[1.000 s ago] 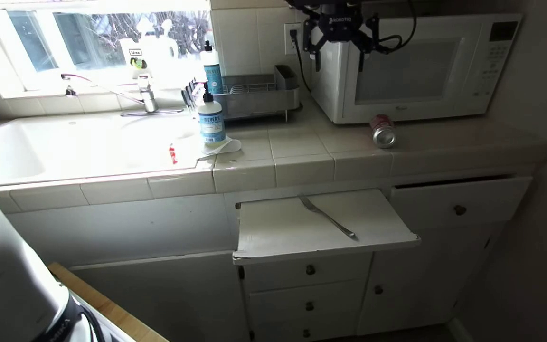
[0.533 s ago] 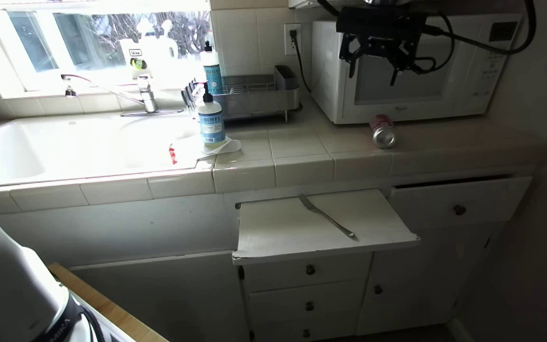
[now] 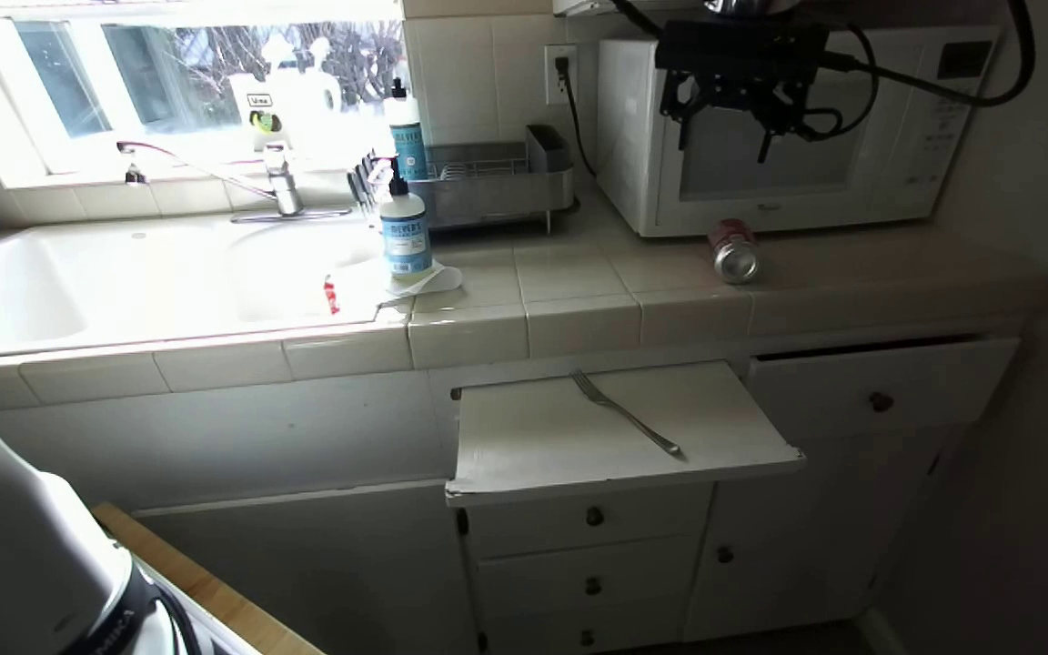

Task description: Move the can to the left then put it upright

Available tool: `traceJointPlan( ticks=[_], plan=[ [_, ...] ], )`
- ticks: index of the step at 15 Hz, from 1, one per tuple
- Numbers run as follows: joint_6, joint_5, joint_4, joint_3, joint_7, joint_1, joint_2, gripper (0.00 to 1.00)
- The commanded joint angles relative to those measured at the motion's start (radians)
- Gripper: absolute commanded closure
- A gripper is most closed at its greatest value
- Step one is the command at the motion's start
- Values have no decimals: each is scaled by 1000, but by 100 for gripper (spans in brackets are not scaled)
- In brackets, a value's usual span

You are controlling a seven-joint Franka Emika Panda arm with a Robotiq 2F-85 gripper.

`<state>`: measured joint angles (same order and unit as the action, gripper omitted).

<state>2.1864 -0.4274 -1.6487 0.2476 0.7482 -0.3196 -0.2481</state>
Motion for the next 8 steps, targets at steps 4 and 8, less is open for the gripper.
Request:
traceJointPlan(
  ticks=[4,8],
  plan=[
    [158,-32,11,-81,155,-72,-101,0],
    [196,-50,26,-134,255,-119,-161,0]
  ],
)
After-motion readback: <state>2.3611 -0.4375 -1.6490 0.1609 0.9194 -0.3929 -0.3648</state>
